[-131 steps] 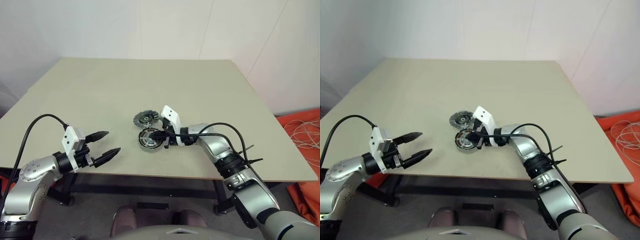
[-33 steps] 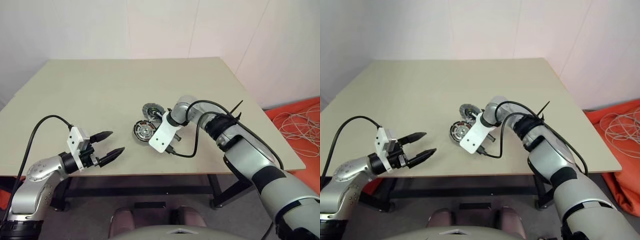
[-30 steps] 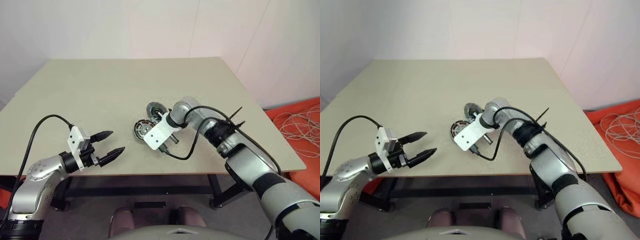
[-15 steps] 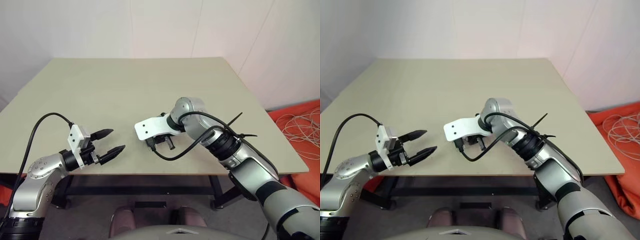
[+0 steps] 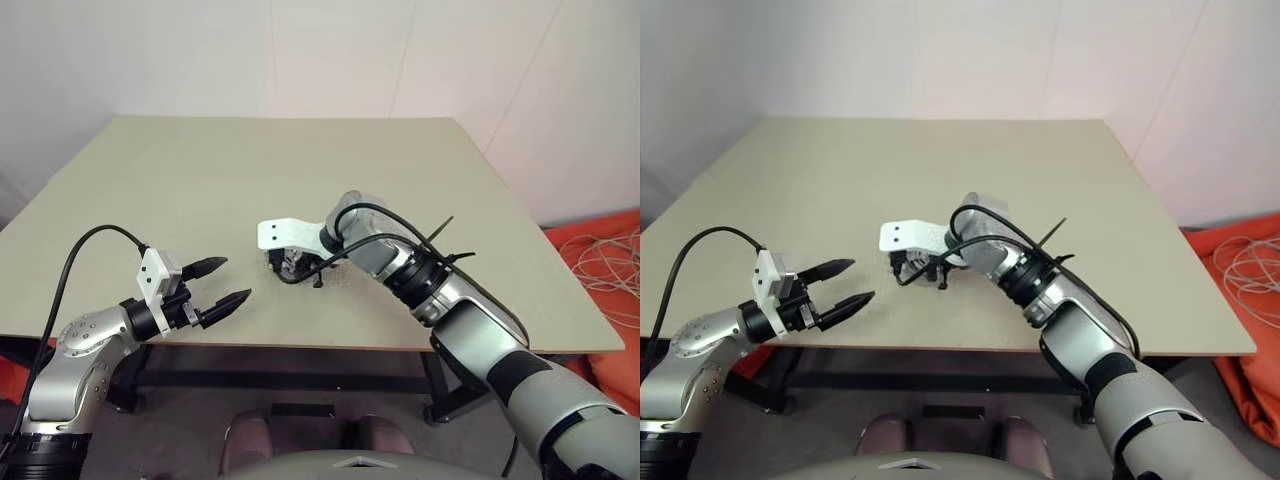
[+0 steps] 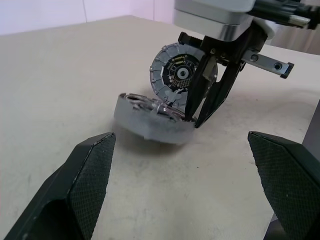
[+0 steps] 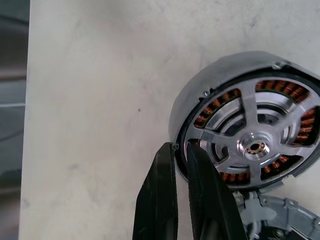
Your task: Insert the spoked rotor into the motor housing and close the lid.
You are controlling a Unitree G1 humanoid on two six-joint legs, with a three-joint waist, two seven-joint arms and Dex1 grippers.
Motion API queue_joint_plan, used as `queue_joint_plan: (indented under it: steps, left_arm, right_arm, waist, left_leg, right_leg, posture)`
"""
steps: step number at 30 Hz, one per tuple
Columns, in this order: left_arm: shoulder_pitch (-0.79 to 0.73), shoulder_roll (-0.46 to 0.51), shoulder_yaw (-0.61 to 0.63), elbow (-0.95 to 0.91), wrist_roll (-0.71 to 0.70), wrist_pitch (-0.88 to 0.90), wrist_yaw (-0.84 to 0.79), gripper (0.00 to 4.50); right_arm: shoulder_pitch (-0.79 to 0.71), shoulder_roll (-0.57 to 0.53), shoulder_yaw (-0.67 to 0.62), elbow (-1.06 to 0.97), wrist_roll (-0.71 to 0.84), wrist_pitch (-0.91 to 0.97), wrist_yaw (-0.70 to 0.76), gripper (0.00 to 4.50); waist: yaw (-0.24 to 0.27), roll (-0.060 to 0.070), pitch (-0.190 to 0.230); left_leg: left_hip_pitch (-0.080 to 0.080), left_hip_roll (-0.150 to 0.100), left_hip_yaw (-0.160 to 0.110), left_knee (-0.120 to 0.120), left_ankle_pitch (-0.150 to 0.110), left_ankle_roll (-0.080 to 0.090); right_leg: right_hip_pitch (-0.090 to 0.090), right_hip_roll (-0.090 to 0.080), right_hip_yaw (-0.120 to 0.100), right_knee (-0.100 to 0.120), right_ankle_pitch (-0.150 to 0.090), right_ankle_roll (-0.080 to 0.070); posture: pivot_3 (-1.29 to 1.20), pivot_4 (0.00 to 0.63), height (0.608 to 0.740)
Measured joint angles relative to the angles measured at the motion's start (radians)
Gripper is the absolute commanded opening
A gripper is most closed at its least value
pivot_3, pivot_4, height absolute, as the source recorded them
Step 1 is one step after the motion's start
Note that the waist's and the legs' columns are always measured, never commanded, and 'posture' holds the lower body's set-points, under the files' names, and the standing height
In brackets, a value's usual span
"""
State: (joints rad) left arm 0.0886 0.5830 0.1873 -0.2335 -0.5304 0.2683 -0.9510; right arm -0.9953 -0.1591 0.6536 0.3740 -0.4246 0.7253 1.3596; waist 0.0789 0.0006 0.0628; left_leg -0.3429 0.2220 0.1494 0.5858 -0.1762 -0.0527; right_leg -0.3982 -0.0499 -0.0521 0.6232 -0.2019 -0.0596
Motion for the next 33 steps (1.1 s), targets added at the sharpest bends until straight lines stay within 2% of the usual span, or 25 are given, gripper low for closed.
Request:
queue_joint_plan:
  steps: [5, 10, 11, 16, 21, 24, 29, 32, 33]
  left_arm:
    - [-0.001, -0.002, 0.000, 0.000, 0.001, 0.000, 0.000, 4.50]
    - [-0.003, -0.002, 0.000, 0.001, 0.002, 0.000, 0.000, 4.50]
    - [-0.004, -0.002, 0.000, 0.003, 0.002, 0.000, 0.000, 4.50]
    - [-0.009, -0.002, -0.001, 0.014, 0.002, 0.000, 0.000, 4.50]
    - [-0.011, -0.002, -0.002, 0.018, 0.002, 0.000, 0.000, 4.50]
    - [-0.011, -0.002, -0.001, 0.021, 0.003, 0.000, 0.001, 4.50]
    - [-0.008, -0.001, 0.003, 0.028, 0.004, 0.000, 0.004, 4.50]
    - [-0.001, 0.002, 0.008, 0.031, 0.004, -0.001, 0.004, 4.50]
    - [-0.001, 0.002, 0.008, 0.031, 0.004, -0.001, 0.005, 4.50]
  right_arm:
    - [-0.016, -0.007, 0.000, -0.040, 0.054, 0.093, 0.037, 2.66]
    - [-0.069, -0.025, -0.012, -0.180, 0.142, 0.210, 0.072, 4.37]
    - [-0.083, -0.030, -0.020, -0.219, 0.173, 0.243, 0.082, 4.48]
    - [-0.161, -0.052, -0.086, -0.324, 0.309, 0.339, 0.098, 4.48]
    - [-0.275, -0.054, -0.277, -0.298, 0.449, 0.317, 0.031, 4.48]
    - [-0.305, -0.043, -0.449, -0.148, 0.506, 0.175, -0.101, 4.48]
    - [-0.276, -0.061, -0.595, 0.125, 0.502, -0.137, -0.359, 4.48]
    - [-0.194, -0.098, -0.639, 0.212, 0.503, -0.252, -0.429, 3.86]
    - [-0.155, -0.106, -0.646, 0.210, 0.505, -0.267, -0.439, 3.51]
  waist:
    - [-0.001, 0.000, 0.000]
    - [-0.001, 0.000, 0.000]
    - [0.000, 0.000, 0.000]
    - [0.001, 0.000, 0.000]
    - [0.001, 0.000, 0.000]
    - [0.001, 0.000, 0.000]
    - [-0.002, 0.000, 0.000]
    - [-0.002, 0.000, 0.000]
    - [-0.002, -0.001, 0.000]
  left_leg:
    - [0.000, 0.000, 0.000, -0.001, 0.000, 0.000]
    - [0.000, 0.000, 0.000, -0.005, 0.001, -0.001]
    - [0.000, 0.000, 0.000, -0.005, 0.001, -0.001]
    - [0.000, 0.000, 0.000, -0.006, 0.001, -0.001]
    - [0.000, 0.000, 0.000, -0.005, 0.001, -0.002]
    - [0.002, 0.000, 0.000, -0.005, 0.001, -0.002]
    - [0.001, -0.001, 0.000, -0.004, 0.001, -0.002]
    - [-0.001, -0.001, 0.000, -0.004, 0.001, -0.002]
    - [-0.001, -0.001, 0.001, -0.004, 0.001, -0.002]
  right_leg:
    - [-0.001, 0.000, 0.000, 0.000, 0.000, 0.000]
    - [-0.003, 0.000, 0.000, 0.000, 0.000, 0.000]
    - [-0.003, 0.000, 0.000, 0.000, 0.000, 0.000]
    - [-0.003, 0.000, 0.000, 0.000, 0.000, 0.000]
    - [-0.003, 0.000, 0.000, -0.001, 0.000, 0.000]
    - [-0.002, 0.000, 0.000, -0.003, 0.000, 0.000]
    - [-0.002, 0.000, -0.001, -0.004, 0.000, 0.000]
    - [-0.003, 0.000, -0.001, -0.004, 0.000, 0.000]
    - [-0.003, 0.000, -0.001, -0.003, 0.000, 0.000]
  posture:
    - [0.00, 0.000, 0.740]
    - [0.00, 0.000, 0.740]
    - [0.00, 0.000, 0.740]
    - [0.00, 0.000, 0.740]
    - [0.00, 0.000, 0.740]
    - [0.00, 0.000, 0.740]
    - [0.00, 0.000, 0.740]
    - [0.00, 0.000, 0.740]
    - [0.00, 0.000, 0.740]
